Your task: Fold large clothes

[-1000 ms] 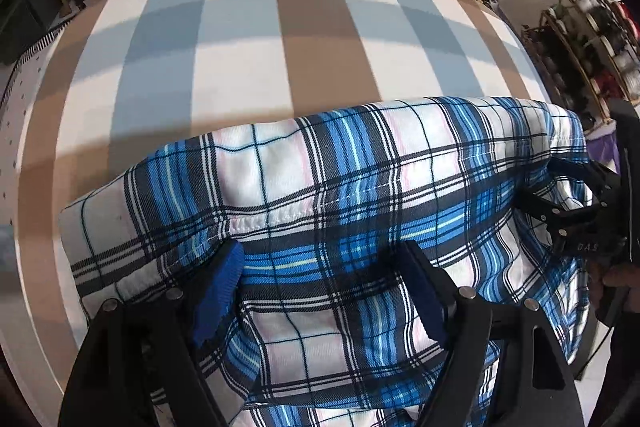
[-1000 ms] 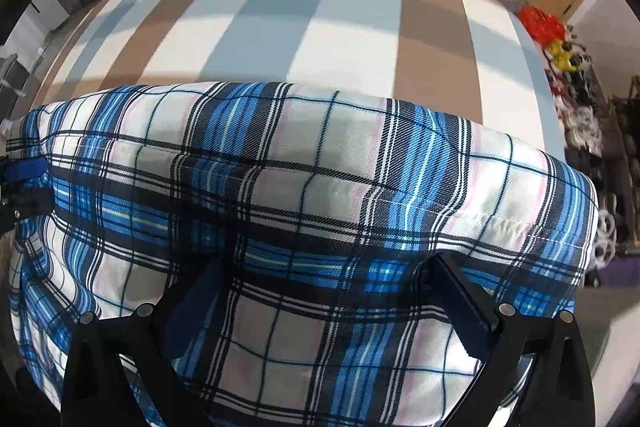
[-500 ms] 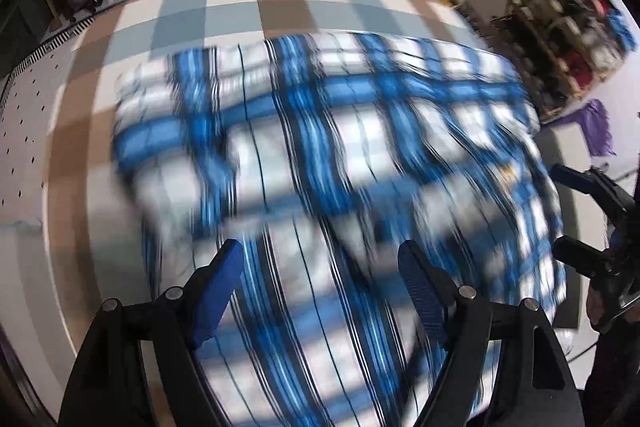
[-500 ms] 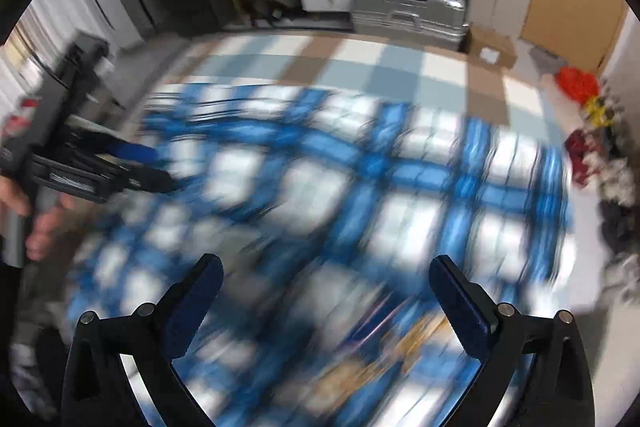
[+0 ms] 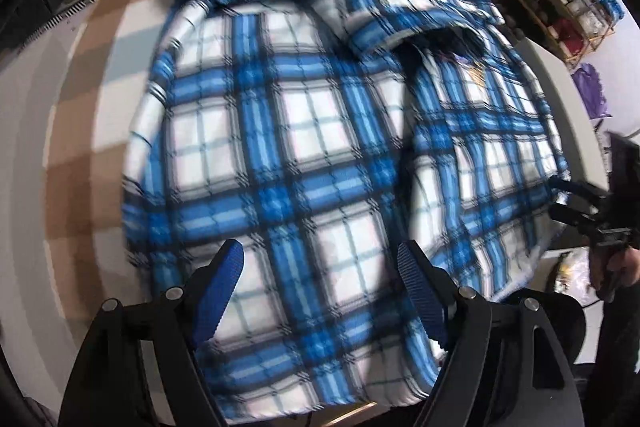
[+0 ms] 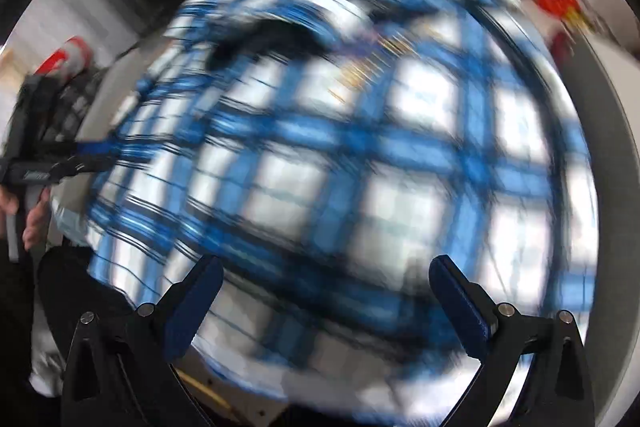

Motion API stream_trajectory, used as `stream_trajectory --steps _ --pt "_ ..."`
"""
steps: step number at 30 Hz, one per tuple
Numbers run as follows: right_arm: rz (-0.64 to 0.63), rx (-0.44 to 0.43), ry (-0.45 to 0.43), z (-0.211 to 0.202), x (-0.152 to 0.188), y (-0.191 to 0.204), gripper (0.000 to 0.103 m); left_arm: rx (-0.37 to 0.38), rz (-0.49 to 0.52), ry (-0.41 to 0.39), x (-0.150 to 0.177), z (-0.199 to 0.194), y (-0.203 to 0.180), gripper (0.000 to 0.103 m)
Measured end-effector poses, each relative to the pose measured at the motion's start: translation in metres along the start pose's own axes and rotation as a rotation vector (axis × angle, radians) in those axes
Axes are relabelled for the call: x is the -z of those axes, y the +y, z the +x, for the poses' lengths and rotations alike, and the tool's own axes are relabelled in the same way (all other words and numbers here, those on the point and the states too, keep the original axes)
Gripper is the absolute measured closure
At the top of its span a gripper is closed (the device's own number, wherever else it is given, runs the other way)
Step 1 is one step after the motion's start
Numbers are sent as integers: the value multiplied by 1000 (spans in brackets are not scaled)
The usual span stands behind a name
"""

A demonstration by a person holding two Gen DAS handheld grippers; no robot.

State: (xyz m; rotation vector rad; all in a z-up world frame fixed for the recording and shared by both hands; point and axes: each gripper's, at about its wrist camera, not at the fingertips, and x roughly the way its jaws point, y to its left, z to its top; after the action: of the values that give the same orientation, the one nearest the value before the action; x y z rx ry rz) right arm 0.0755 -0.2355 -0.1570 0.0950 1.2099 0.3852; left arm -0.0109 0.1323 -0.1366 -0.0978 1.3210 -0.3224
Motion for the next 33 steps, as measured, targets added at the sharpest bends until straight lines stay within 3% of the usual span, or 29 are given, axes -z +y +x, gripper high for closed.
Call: stream_trajectory --steps 7,13,21,25,28,29,31,33 --pt "197 -155 8 -21 35 -35 0 6 22 35 16 12 -16 27" --pt "225 -150 -134 -57 26 -34 0 -3 -7 15 37 -3 4 27" --pt "217 -270 -178 -14 -13 25 0 -62 -2 -9 54 -4 25 27" --pt "207 -268 -151 12 -26 51 0 -97 18 -30 59 -6 29 27" --pt "195 -273 -138 28 -29 64 0 -199 38 -45 62 -7 29 27" --pt "187 -280 -153 29 -28 66 0 -219 24 -54 64 -10 31 27" --pt "159 -287 -233 26 -22 69 0 -181 -29 -109 67 -22 37 27" --pt "142 -235 -318 14 -15 71 0 -136 -56 -218 71 -46 31 27"
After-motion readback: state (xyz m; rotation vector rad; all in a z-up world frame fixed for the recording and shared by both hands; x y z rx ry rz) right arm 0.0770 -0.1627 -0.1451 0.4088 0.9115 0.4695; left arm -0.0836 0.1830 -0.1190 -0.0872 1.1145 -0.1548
